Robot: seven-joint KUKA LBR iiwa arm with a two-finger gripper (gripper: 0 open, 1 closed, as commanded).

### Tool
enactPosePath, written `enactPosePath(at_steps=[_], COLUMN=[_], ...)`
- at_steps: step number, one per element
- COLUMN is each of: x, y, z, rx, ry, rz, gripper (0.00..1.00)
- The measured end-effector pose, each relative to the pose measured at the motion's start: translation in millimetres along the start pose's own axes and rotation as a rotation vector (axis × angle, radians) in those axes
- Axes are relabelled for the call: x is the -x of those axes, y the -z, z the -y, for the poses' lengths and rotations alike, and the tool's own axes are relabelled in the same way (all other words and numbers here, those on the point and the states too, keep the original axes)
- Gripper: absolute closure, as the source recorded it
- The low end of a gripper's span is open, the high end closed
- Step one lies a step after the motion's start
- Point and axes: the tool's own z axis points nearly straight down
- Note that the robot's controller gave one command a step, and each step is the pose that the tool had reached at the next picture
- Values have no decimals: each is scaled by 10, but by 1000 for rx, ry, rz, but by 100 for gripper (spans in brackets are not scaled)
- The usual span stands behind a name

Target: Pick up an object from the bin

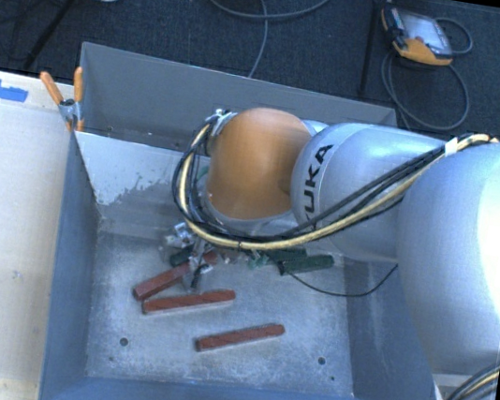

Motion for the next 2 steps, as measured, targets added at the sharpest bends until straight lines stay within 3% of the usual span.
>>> enactPosePath(at_steps=[2], x=[3], y=[250], z=[-3], rx=[-1], ry=[-2], rz=[-1], gripper=[100])
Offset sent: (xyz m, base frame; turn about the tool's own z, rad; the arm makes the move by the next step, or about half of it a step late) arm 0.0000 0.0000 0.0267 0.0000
